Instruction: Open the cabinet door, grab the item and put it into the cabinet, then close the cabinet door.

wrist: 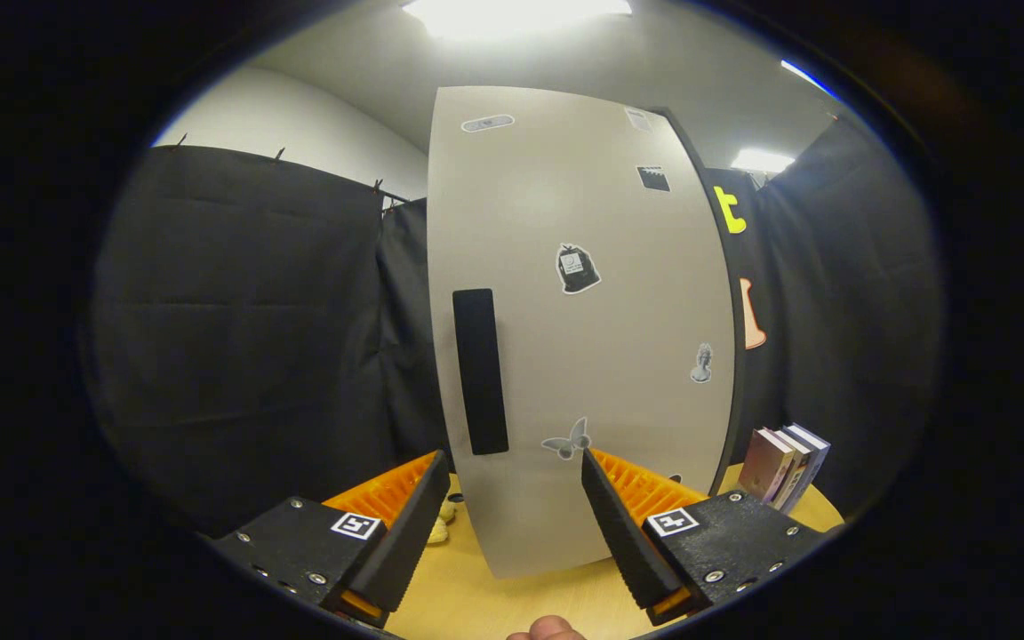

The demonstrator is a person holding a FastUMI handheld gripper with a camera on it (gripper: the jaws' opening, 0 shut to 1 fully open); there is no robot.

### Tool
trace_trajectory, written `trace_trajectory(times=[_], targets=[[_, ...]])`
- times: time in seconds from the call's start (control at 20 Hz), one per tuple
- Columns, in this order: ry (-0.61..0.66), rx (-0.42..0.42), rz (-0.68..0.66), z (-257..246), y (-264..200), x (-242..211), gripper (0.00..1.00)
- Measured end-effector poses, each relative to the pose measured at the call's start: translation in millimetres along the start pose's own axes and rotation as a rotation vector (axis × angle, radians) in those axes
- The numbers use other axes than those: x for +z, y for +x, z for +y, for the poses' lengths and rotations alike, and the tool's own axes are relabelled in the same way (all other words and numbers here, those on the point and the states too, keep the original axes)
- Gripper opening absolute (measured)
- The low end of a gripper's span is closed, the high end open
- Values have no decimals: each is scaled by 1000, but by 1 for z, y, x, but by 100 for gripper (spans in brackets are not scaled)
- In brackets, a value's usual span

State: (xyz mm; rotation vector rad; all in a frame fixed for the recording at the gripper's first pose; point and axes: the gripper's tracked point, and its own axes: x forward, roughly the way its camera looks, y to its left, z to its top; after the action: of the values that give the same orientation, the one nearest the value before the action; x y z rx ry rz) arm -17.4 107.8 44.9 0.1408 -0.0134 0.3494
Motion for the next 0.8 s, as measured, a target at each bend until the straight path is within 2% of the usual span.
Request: trace_trajectory(times=[0.3,0.8], targets=[[26,17,51,3,9,-21,93],[26,11,36,12,7,-23,93]])
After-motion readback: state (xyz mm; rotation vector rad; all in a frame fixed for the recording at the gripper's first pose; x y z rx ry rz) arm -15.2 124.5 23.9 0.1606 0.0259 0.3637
